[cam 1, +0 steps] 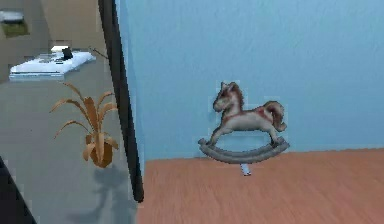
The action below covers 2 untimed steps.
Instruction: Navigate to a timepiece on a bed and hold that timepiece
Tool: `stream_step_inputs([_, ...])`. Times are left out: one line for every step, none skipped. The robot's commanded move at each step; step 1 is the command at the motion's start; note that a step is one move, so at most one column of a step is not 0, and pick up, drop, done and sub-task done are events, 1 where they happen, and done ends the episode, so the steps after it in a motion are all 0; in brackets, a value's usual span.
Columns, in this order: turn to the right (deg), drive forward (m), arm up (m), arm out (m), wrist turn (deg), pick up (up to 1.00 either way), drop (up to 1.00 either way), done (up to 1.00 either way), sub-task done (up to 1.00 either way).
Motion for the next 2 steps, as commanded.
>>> stream_step_inputs([0.0, 0.6, 0.0, 0.0, 0.0, 0.0, 0.0, 0.0, 0.0])
stream_step_inputs([-15.0, 0.0, 0.0, 0.0, 0.0, 0.0, 0.0, 0.0, 0.0])
